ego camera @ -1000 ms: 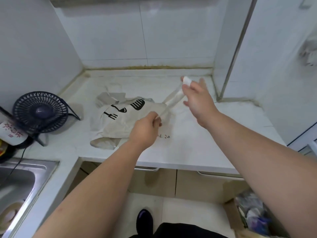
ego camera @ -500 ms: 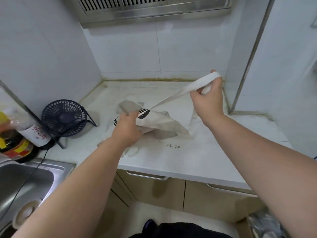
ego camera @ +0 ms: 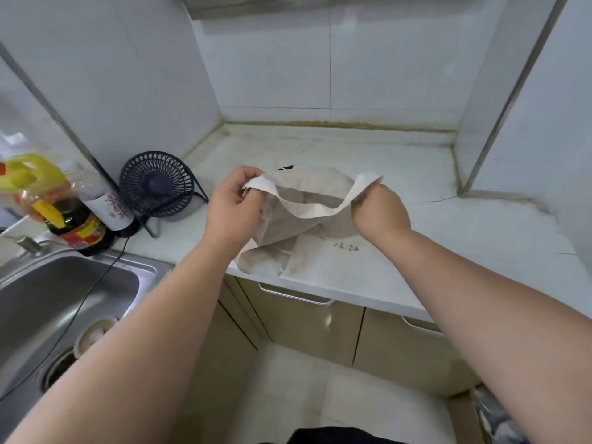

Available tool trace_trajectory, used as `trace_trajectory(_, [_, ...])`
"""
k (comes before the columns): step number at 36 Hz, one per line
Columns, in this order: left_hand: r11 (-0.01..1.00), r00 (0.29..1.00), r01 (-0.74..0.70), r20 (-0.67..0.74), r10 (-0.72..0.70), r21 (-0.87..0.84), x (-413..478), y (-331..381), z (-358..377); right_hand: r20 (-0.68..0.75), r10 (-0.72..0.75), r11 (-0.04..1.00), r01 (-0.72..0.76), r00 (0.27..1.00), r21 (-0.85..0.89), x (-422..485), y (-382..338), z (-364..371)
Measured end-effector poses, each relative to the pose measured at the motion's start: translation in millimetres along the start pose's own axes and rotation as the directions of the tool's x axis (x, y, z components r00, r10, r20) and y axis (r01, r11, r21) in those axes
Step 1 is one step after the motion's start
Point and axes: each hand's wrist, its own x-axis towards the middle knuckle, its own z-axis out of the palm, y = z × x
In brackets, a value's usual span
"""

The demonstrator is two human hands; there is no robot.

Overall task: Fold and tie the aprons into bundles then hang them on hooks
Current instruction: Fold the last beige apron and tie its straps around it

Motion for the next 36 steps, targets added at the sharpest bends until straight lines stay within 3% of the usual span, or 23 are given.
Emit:
trace_trajectory(2, [0.998, 1.0, 0.005, 0.006, -0.006, 0.07, -0.8, -2.8, -6.8, -0.027, 0.012, 0.99, -0.008, 1.0, 0.14, -0.8, -3.5, -8.8])
trace_trajectory(4, [0.984, 0.986, 0.043, 0.149, -0.07, 0.174, -2.7, -6.8, -15.5, -0.045, -0.001, 0.959, 0.014, 0.999, 0.284, -5.8, -5.7, -16.6])
trace_trajectory(6, [0.941, 0.908, 0.072, 0.369, -0.2, 0.332, -6.0, -14.4, -21.4, -0.09, -0.015, 0.911, 0.051, 0.996, 0.409, -10.2, -6.1, -22.9])
trace_trajectory(8, [0.907, 0.844, 0.044, 0.47, -0.258, 0.419, -12.2, -20.4, -26.1, -0.133, -0.02, 0.875, 0.082, 0.991, 0.477, -22.4, -13.2, -28.4])
trace_trajectory(12, [0.92, 0.863, 0.041, 0.45, -0.23, 0.39, -20.9, -26.6, -31.1, -0.129, 0.042, 0.779, 0.048, 0.991, 0.625, -53.2, -37.0, -35.8])
trace_trajectory(15, [0.949, 0.881, 0.064, 0.429, -0.198, 0.309, -32.8, -28.0, -38.9, -0.135, 0.149, 0.791, -0.036, 0.98, 0.611, -78.6, -44.2, -32.0])
trace_trajectory(19, [0.966, 0.867, 0.229, 0.426, -0.258, 0.12, -47.6, -28.6, -58.2, -0.152, 0.206, 0.811, -0.082, 0.967, 0.579, -115.2, -47.7, -28.0])
trace_trajectory(23, [0.898, 0.755, 0.44, 0.545, -0.364, -0.01, -63.0, -31.8, -76.5, -0.226, 0.214, 0.866, -0.078, 0.95, 0.494, -147.2, -49.5, -23.0])
trace_trajectory(29, [0.886, 0.577, 0.448, 0.717, -0.391, 0.122, -100.1, -41.6, -100.5, -0.296, 0.236, 0.916, -0.111, 0.925, 0.384, -206.8, -50.0, -11.2])
trace_trajectory(36, [0.812, 0.311, 0.558, 0.864, -0.396, 0.172, -120.3, -41.6, -139.8, -0.302, 0.217, 0.894, -0.065, 0.928, 0.444, -235.6, -67.8, -10.6])
